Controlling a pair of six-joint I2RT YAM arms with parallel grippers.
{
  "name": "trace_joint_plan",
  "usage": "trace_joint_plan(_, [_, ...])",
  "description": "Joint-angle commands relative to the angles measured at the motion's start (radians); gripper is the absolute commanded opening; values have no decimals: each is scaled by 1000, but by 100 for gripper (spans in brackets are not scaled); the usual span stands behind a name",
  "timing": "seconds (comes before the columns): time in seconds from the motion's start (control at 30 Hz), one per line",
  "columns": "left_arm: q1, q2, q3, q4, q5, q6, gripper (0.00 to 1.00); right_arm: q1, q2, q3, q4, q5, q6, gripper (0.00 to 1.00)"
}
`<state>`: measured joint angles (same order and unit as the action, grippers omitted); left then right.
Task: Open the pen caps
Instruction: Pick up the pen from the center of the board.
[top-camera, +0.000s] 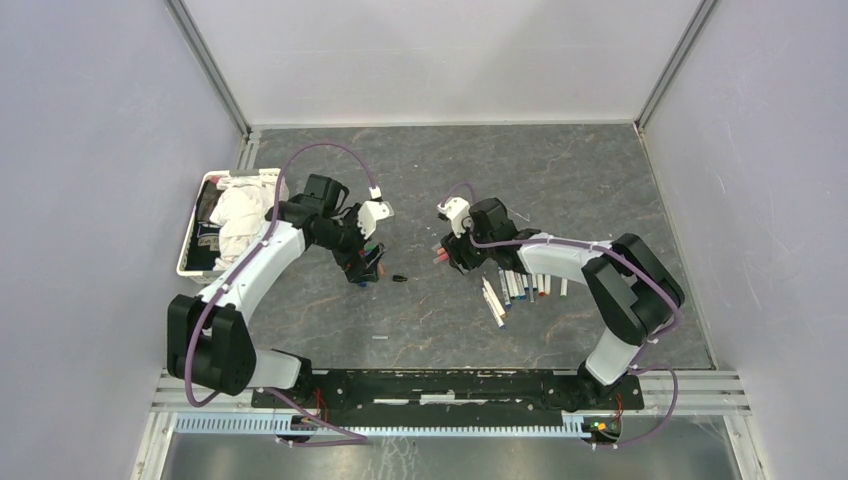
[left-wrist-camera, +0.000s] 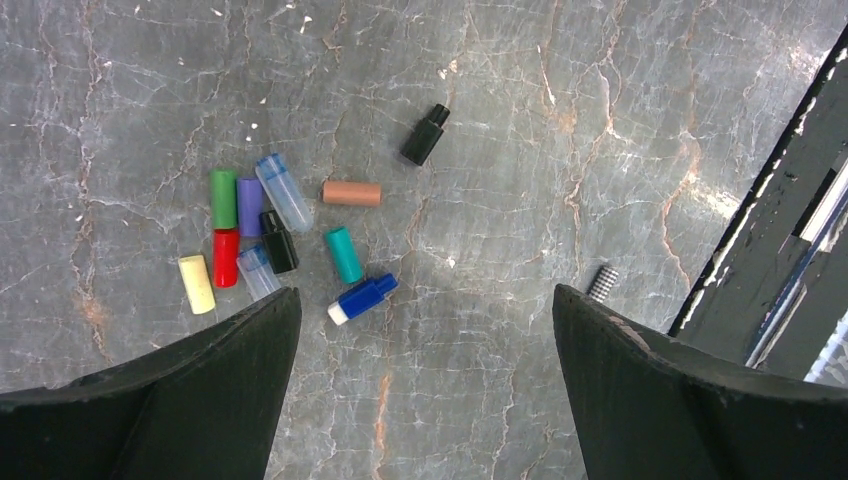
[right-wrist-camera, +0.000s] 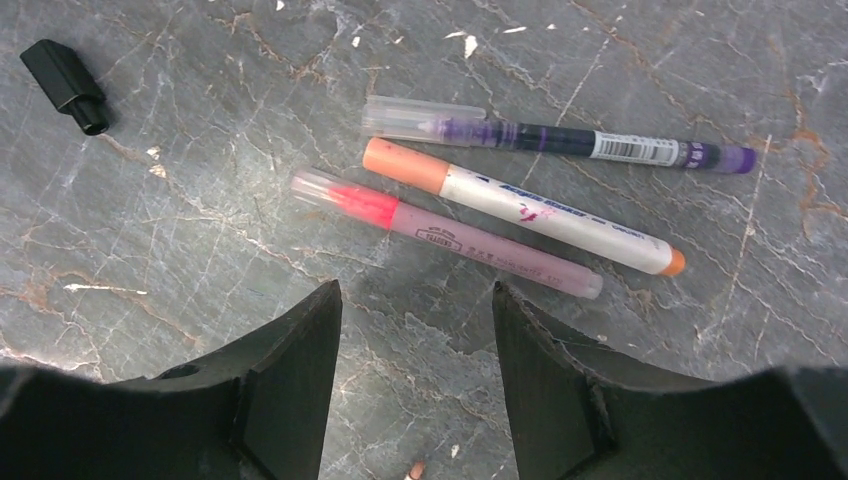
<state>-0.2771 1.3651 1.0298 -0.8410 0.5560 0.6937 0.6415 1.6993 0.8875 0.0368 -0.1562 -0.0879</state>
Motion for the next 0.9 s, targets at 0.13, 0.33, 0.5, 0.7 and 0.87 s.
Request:
trace_joint_plan(0.13, [3,-17,49,-12,39,-16,100,6,24,53,46,-80,-66,62])
trace_joint_plan(0.33, [7,-20,61,-27,45,-20,100,4,67,90,36,-85,-99,61])
trace_joint_plan(0.5, [9,-19,64,-35,50,-22,100,0,109,115,27,-83,-114,60])
trace_joint_plan(0.7, [10,-15,68,-41,55,-20,100,-5,131,108,35,-90,-100,59])
trace_joint_plan(0.87, [10,-15,74,-46,63,-18,100,-6,118,50,53,-83,-94,54])
